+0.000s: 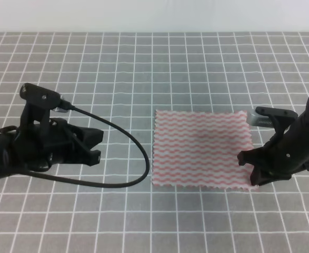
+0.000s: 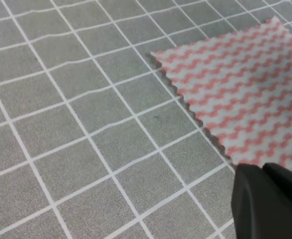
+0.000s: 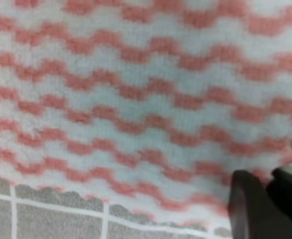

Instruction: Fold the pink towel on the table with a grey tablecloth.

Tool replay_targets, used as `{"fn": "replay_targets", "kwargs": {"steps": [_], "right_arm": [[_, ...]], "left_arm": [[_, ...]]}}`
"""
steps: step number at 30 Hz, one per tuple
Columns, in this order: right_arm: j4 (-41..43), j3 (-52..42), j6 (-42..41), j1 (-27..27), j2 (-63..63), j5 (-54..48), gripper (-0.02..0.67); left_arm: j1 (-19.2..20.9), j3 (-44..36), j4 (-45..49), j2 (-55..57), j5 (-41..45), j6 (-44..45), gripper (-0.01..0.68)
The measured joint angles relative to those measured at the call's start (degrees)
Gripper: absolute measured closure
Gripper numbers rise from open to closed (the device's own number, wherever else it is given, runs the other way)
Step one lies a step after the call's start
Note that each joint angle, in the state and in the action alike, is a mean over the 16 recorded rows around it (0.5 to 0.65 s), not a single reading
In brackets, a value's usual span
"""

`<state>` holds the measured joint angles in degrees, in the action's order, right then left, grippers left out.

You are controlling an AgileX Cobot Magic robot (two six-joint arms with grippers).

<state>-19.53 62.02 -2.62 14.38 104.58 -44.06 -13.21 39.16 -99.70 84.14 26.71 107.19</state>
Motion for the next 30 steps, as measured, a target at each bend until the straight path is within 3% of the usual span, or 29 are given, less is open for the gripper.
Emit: {"fn": "replay_targets", "kwargs": {"steps": [9, 25, 30], "right_arm": [[-0.43, 0.20, -0.20, 0.03, -0.99, 0.48, 0.655], [-0.68, 0.71, -0.97, 0.06, -2.64, 1.29, 0.664], [-1.68, 1.50, -2.25, 0.06, -2.70, 1.62, 0.664]], "left_arm": [[0.01, -0.03, -0.58, -0.31, 0.43, 0.49, 0.675], [-0.13, 1.50, 0.58, -0.65, 0.91, 9.76, 0.663], [-2.00, 3.81, 4.41, -0.48, -1.64, 10.26, 0.580]]}}
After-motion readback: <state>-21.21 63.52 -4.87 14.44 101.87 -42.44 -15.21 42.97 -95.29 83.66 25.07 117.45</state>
